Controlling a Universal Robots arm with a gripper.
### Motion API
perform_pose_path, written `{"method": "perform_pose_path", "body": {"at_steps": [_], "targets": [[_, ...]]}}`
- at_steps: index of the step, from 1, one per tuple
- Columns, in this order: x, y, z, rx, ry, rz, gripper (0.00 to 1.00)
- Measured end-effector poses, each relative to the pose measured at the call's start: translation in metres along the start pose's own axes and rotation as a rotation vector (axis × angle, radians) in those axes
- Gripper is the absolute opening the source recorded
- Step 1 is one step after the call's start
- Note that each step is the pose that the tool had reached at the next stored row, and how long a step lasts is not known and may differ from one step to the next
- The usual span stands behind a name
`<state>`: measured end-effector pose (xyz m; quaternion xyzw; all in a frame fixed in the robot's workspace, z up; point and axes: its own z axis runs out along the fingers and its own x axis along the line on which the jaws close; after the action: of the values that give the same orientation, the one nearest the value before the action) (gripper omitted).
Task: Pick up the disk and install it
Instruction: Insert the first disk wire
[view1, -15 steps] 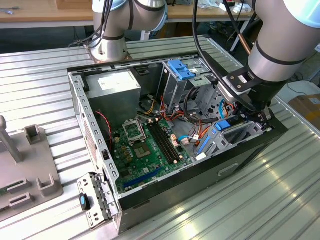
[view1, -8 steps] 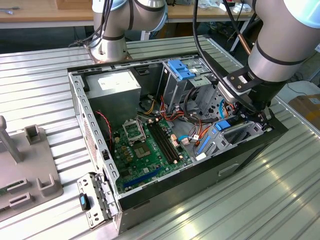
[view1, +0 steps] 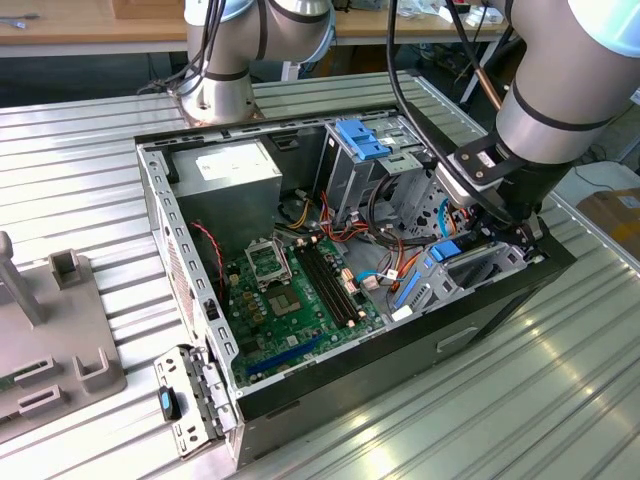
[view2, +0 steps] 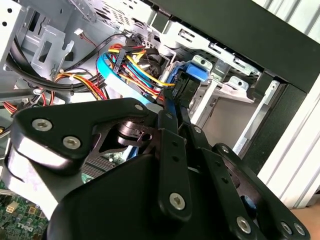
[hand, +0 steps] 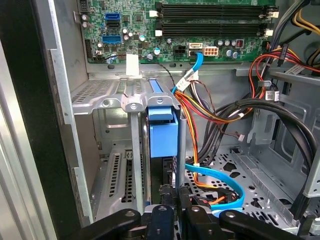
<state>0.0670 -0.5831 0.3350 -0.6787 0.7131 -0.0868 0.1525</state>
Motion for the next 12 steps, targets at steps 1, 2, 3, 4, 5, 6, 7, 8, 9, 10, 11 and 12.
{"method": "perform_pose_path", "body": {"at_steps": [1,2,3,4,5,6,7,8,9,10,11,12], "targets": [[0.0,-0.0001,0.0,0.0006,0.0021,0.006,0.16],[0.0,-0.0001,0.0,0.0008,0.0028,0.007,0.16],[0.0,0.0,-0.0001,0.0009,0.003,0.008,0.16],[0.0,0.0,-0.0001,0.0009,0.0033,0.009,0.16],[-0.0001,0.0,0.0,0.0014,0.0045,0.012,0.16],[-0.0001,0.0,-0.0001,0.002,0.0066,0.018,0.16],[0.0,0.0,-0.0001,0.0032,0.0111,0.031,0.16],[0.0,0.0,-0.0001,0.004,0.0134,0.038,0.16],[0.0,0.0,0.0,0.0047,0.0156,0.045,0.16],[0.0001,0.0,0.0,0.0051,0.0169,0.048,0.16],[0.0001,0.0,0.0,0.0051,0.0169,0.048,0.16],[0.0,0.0,-0.0001,0.0051,0.0172,0.049,0.16]]}}
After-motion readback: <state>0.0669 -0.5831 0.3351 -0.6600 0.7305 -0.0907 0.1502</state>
